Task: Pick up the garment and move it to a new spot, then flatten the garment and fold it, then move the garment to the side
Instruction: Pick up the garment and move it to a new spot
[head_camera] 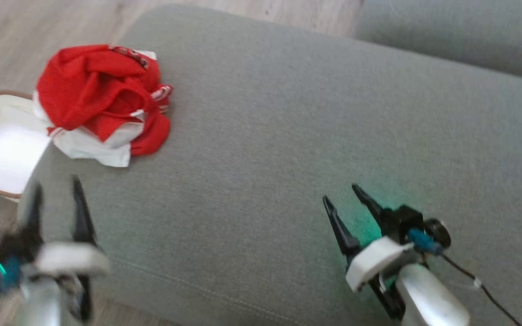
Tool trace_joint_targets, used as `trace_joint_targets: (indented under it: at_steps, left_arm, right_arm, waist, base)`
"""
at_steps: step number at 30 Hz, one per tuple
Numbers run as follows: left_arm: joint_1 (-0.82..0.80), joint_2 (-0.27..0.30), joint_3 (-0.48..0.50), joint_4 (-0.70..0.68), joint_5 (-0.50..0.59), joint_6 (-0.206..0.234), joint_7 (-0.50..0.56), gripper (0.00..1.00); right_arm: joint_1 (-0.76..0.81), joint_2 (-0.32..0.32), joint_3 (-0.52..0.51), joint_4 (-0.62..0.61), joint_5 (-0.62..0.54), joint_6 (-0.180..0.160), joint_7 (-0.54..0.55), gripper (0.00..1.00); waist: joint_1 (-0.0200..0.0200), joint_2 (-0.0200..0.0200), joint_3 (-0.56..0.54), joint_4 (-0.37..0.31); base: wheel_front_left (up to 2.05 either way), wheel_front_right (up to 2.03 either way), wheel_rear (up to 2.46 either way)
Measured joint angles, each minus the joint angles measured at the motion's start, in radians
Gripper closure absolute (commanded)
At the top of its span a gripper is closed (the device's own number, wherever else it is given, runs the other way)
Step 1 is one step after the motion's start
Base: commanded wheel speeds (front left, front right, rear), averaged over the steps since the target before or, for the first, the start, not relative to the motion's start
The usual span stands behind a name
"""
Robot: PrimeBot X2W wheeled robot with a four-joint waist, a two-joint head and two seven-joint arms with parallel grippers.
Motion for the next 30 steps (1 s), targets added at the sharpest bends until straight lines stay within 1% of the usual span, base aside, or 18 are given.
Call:
trace_joint_targets:
  at_steps: [1, 6, 8, 10, 14, 20, 25, 26, 27, 28, 30]
  left_arm:
    - [0.0, 0.0, 0.0, 0.0, 0.0, 0.0, 0.0, 0.0]
    - [-0.217, 0.123, -0.003, 0.154, -0.005, -0.023, 0.0, 0.0]
    - [-0.282, 0.161, -0.008, 0.23, -0.033, -0.031, 0.006, 0.0]
    - [-0.344, 0.198, -0.036, 0.31, -0.063, -0.032, 0.034, 0.0]
    - [-0.429, 0.232, -0.108, 0.375, -0.134, -0.039, 0.047, 0.0]
    - [-0.48, 0.309, -0.132, 0.507, -0.177, -0.039, 0.05, 0.0]
    - [-0.514, 0.313, -0.144, 0.601, -0.201, -0.039, 0.057, 0.0]
    - [-0.522, 0.313, -0.146, 0.613, -0.202, -0.039, 0.057, 0.18]
    - [-0.53, 0.314, -0.149, 0.624, -0.207, -0.039, 0.056, 0.52]
    - [-0.538, 0.314, -0.153, 0.636, -0.209, -0.039, 0.056, 1.0]
    - [-0.55, 0.317, -0.161, 0.651, -0.208, -0.039, 0.04, 1.0]
  right_arm:
    - [0.0, 0.0, 0.0, 0.0, 0.0, 0.0, 0.0, 0.0]
    - [-0.057, -0.002, 0.004, -0.021, -0.031, 0.0, 0.0, 0.0]
    - [-0.073, -0.003, 0.002, -0.029, -0.044, 0.0, 0.0, 0.0]
    - [-0.086, -0.005, -0.007, -0.037, -0.059, 0.0, 0.0, 0.0]
    - [-0.106, -0.024, -0.022, -0.044, -0.077, 0.0, 0.0, 0.0]
    - [-0.13, -0.028, -0.023, -0.071, -0.08, 0.0, -0.004, 0.0]
    - [-0.141, -0.027, -0.022, -0.086, -0.086, 0.0, -0.005, 0.0]
    - [-0.142, -0.027, -0.022, -0.087, -0.086, 0.0, -0.006, 0.0]
    - [-0.144, -0.027, -0.022, -0.088, -0.086, 0.0, -0.006, 0.0]
    - [-0.145, -0.027, -0.022, -0.087, -0.086, 0.0, -0.006, 0.0]
    - [-0.151, -0.027, -0.023, -0.087, -0.086, 0.0, -0.006, 0.0]
  waist:
    - [0.0, 0.0, 0.0, 0.0]
    - [0.0001, 0.0, 0.067, -0.042]
    - [0.0001, 0.0, 0.097, -0.061]
    - [0.0001, 0.0, 0.129, -0.08]
    - [0.0002, 0.0, 0.186, -0.116]
    - [0.0, 0.0, 0.243, -0.166]
    - [0.0, 0.0, 0.268, -0.191]
    - [0.0, 0.0, 0.271, -0.194]
    - [0.0, 0.0, 0.272, -0.195]
    - [-0.0001, 0.0, 0.274, -0.197]
    - [0.0, 0.0, 0.276, -0.199]
  base:
    - [0.0, 0.0, 0.0]
    - [0.0, 0.0, 0.0]
    - [0.0, 0.0, 0.0]
    - [0.0, 0.0, 0.0]
    - [0.0, 0.0, 0.0]
    - [0.0, 0.0, 0.0]
    - [0.0, 0.0, 0.0]
    - [0.0, 0.0, 0.0]
    - [0.0, 0.0, 0.0]
    - [0.0, 0.0, 0.0]
    - [0.0, 0.0, 0.0]
